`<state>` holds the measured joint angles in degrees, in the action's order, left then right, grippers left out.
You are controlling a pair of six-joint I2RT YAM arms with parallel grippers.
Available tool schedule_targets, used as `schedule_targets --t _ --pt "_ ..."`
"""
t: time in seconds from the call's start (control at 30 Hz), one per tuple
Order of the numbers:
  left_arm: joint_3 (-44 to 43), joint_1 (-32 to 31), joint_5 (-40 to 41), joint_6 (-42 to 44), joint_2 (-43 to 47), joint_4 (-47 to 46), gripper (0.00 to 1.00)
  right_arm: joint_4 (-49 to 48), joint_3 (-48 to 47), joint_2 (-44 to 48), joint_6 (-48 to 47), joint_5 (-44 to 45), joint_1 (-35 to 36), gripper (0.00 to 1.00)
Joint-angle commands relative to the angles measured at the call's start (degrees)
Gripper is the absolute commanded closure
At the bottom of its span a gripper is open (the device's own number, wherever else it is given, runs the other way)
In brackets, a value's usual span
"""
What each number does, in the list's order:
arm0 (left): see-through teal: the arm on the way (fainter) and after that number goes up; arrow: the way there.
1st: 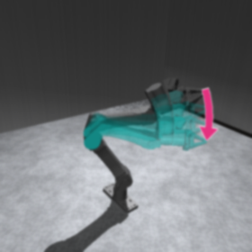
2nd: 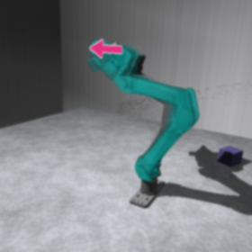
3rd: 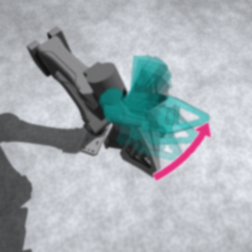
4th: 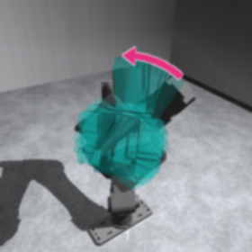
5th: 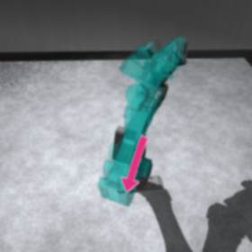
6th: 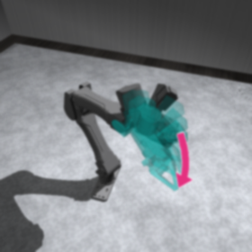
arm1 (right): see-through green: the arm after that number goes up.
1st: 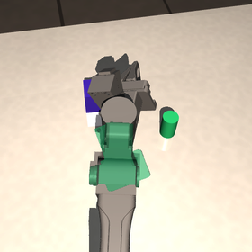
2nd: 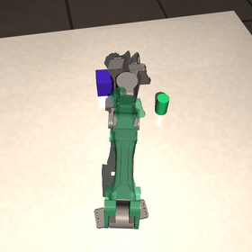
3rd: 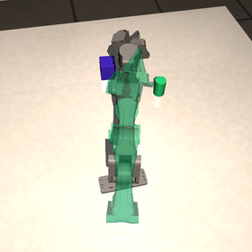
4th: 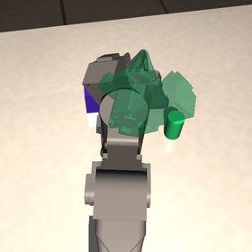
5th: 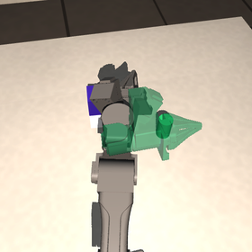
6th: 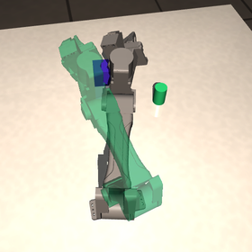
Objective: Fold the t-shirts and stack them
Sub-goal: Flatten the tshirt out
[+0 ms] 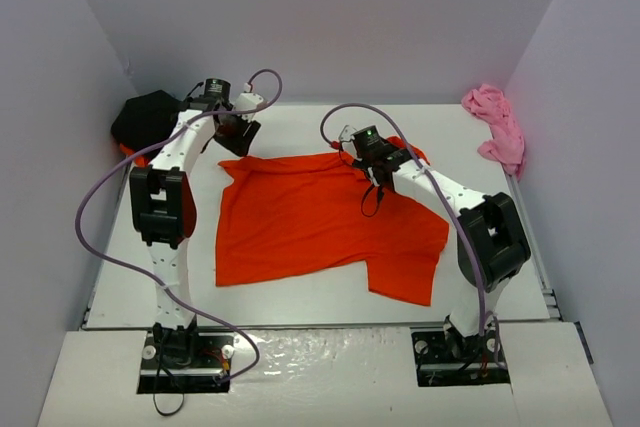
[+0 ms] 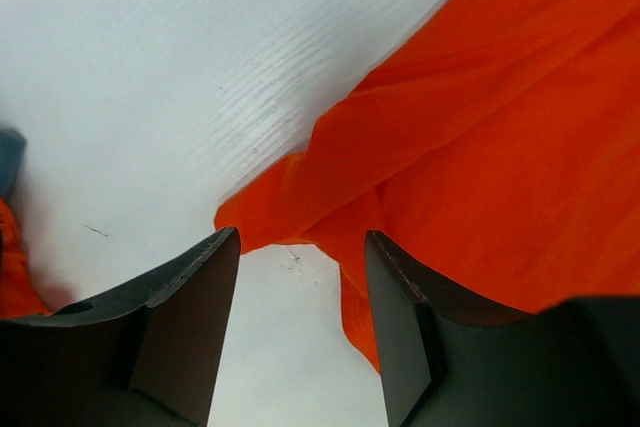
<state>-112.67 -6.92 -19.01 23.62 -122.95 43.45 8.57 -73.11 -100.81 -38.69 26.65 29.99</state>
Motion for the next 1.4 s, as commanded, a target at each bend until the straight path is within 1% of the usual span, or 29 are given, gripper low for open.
schedule_targets --t 0.0,0.03,0.1,0.2,0.33,0.53,0.67,0.8,0.97,1.1,1.37 --pt "-2.1 0.0 3.1 5.5 2.1 -2.9 0.50 -1.6 1.4 1.0 -0.9 -1.6 -0.5 0.60" --pt "-1.9 0.1 3.3 6.8 1.7 -3.4 0.50 -2.2 2.1 1.2 -1.4 -2.1 -0.5 0.60" --pt "-1.3 0.1 3.7 8.3 1.3 -4.0 0.51 -4.2 3.2 2.7 -2.8 -3.8 -0.8 0.67" --pt "-1.9 0.3 4.0 10.7 -0.4 -3.5 0.51 -6.9 4.8 4.4 -4.8 -4.9 -1.3 0.66" --pt "-3.6 1.0 2.5 13.1 -2.3 -1.7 0.52 -8.7 5.8 4.9 -6.0 -7.7 -1.4 0.64" --pt "-5.7 1.3 0.3 16.2 -4.5 1.2 0.56 -14.3 5.5 1.0 -6.8 -9.5 -1.6 0.64" --pt "-7.3 1.3 0.1 16.7 -6.1 2.2 0.58 -16.2 3.9 -3.9 -6.8 -10.3 -2.0 0.65" --pt "-8.6 1.3 -0.3 16.6 -7.2 2.5 0.61 -16.5 1.2 -8.2 -6.2 -11.4 -2.0 0.67" --pt "-9.2 1.3 -0.6 16.4 -8.3 2.7 0.62 -16.2 -1.6 -12.7 -5.6 -12.6 -1.9 0.68" --pt "-9.7 1.3 -0.9 16.3 -9.0 2.9 0.63 -16.1 -2.8 -14.6 -5.5 -12.9 -1.9 0.69" --pt "-10.8 1.2 -1.2 16.1 -10.4 3.5 0.72 -16.0 -4.2 -16.1 -5.5 -13.6 -1.8 0.70"
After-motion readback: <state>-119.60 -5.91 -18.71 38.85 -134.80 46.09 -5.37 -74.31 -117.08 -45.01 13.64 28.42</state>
